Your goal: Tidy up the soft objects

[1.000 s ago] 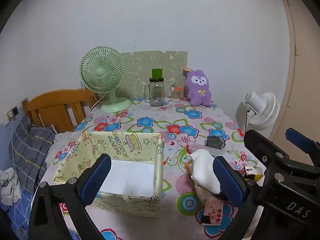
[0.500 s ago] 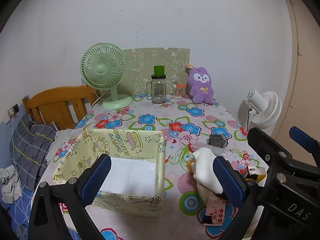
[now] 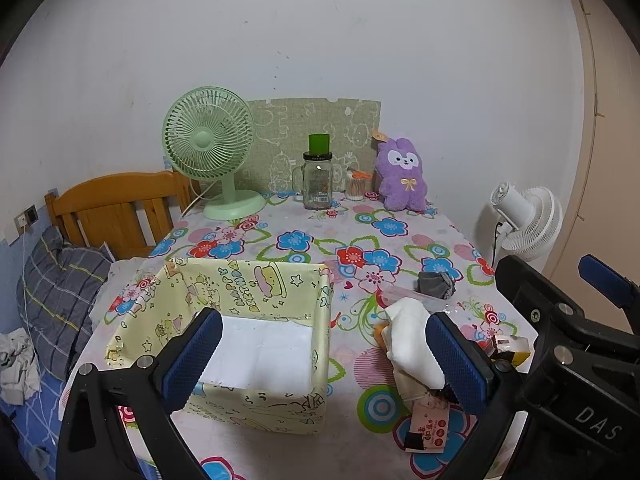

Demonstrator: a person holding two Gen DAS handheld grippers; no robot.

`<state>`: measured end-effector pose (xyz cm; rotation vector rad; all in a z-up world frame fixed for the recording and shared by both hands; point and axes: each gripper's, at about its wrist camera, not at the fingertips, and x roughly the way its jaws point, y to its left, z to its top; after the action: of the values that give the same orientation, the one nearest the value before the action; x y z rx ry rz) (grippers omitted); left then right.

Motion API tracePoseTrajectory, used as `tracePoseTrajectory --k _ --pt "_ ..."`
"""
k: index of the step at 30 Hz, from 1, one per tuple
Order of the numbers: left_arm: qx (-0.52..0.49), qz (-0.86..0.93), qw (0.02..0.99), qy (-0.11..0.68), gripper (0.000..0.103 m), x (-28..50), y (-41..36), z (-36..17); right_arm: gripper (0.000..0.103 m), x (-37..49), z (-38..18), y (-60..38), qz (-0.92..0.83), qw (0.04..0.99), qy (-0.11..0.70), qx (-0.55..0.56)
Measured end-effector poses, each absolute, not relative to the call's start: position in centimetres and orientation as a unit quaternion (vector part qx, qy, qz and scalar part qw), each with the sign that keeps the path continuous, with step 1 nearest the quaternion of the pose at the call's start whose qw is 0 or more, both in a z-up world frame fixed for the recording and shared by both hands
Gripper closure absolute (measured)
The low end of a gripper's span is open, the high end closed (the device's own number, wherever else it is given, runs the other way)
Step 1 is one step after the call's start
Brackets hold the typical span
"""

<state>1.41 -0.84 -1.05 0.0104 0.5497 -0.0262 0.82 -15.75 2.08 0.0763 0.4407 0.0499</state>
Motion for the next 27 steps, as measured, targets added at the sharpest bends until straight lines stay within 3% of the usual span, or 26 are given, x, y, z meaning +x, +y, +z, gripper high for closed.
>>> tracePoseTrajectory --k 27 --pt "-0.002 -0.013 0.965 0.263 0.001 0.95 -0.28 -0.67 0.000 0.31 2.53 -15.31 0.023 0.977 0.209 0.037"
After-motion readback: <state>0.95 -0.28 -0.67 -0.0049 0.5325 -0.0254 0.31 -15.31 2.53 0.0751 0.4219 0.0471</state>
